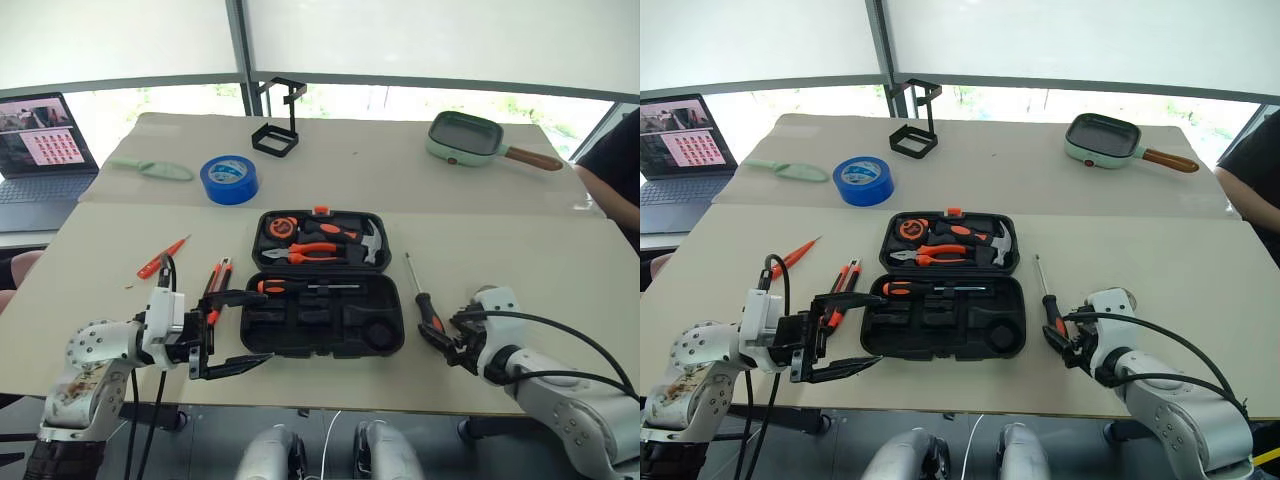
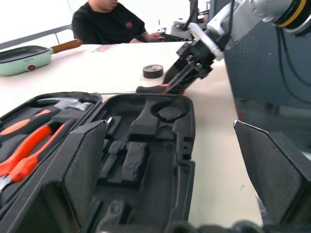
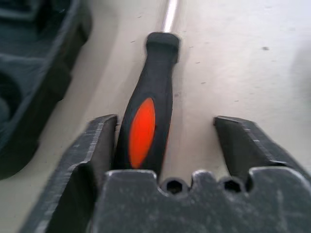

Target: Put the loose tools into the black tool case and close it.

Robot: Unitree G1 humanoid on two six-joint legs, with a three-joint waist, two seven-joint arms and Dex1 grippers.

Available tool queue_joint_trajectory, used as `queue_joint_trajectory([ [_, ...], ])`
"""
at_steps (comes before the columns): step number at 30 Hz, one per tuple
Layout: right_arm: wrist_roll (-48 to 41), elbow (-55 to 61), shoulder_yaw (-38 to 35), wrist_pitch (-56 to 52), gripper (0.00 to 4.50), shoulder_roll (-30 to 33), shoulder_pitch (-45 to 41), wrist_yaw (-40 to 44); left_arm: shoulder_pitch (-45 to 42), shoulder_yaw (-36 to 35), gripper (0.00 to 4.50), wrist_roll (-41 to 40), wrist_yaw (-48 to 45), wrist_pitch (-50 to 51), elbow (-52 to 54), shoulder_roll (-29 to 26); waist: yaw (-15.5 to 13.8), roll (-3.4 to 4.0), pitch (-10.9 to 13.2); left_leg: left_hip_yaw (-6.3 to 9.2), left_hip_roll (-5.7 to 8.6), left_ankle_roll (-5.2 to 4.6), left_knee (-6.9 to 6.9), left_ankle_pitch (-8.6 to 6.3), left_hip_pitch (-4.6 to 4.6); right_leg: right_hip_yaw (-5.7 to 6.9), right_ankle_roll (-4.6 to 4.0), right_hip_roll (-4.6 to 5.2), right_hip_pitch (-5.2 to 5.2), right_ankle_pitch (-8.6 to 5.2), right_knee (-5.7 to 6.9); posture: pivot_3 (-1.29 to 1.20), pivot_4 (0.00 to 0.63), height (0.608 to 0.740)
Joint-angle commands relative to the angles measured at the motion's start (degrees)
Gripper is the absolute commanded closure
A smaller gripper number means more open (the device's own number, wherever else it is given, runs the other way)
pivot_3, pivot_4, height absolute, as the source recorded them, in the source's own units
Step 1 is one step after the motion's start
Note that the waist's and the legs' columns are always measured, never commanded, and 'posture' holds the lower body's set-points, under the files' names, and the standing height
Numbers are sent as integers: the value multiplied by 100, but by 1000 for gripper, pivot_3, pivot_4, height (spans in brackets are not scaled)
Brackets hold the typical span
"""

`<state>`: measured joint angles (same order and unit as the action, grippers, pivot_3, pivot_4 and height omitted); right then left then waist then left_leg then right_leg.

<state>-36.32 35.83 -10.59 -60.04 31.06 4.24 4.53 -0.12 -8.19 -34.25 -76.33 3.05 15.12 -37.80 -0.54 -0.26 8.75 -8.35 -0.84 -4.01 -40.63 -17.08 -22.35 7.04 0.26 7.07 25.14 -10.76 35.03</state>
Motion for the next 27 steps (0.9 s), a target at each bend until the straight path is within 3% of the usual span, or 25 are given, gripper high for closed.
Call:
queue_joint_trajectory([
  [1, 659, 67, 4, 784, 2378, -403, 227, -340, -134, 29, 0, -161, 103, 111, 205, -8, -5, 0, 0, 0, 0, 2, 0, 1, 0, 0, 0, -1, 1, 0, 1, 0, 150, 740],
  [4, 1061, 151, -3, 1388, 3403, -777, 392, -500, -231, 75, 0, -207, 171, 212, 232, 21, -16, 0, 0, 2, -2, 7, 0, 4, -4, 0, 0, -5, 4, 0, 4, 0, 150, 740],
  [10, 1787, 197, 150, 3104, 3455, -1187, 407, -247, -332, 99, 0, -240, 308, 251, 192, 107, 13, 3, 1, -6, -1, 8, 0, 4, -6, -5, 1, -11, 10, 0, 3, 0, 150, 740],
  [13, 1583, 50, 324, 4237, 3455, -690, -174, 1297, -144, -99, 0, -212, 474, 185, 206, 92, 67, 11, 7, -7, -2, 14, 3, 7, -4, -7, -1, -21, 12, -2, 3, 0, 150, 740],
  [18, 1326, -966, 1173, 4324, 3455, 881, -1664, 4148, 499, -646, 0, -197, 665, 135, 216, -44, 162, 4, 19, -10, -12, 8, 6, 7, 21, -19, -3, -33, -2, -2, 2, 0, 150, 740],
  [22, 2009, -2126, 2161, 4615, 3455, 1249, -3100, 5296, 1269, -1092, 0, -98, 752, -3, 139, -45, 137, -1, 27, 4, -23, -34, 11, 20, 12, -8, -42, -38, 10, -21, 2, 0, 150, 740],
  [27, 2689, -3058, 2927, 5323, 3455, 1296, -3762, 6239, 1551, -1316, 0, -51, 916, -116, 108, -4, 10, -4, 28, 8, -23, -25, 15, 26, -9, 2, -87, -24, 23, 2, 0, 0, 150, 740],
])
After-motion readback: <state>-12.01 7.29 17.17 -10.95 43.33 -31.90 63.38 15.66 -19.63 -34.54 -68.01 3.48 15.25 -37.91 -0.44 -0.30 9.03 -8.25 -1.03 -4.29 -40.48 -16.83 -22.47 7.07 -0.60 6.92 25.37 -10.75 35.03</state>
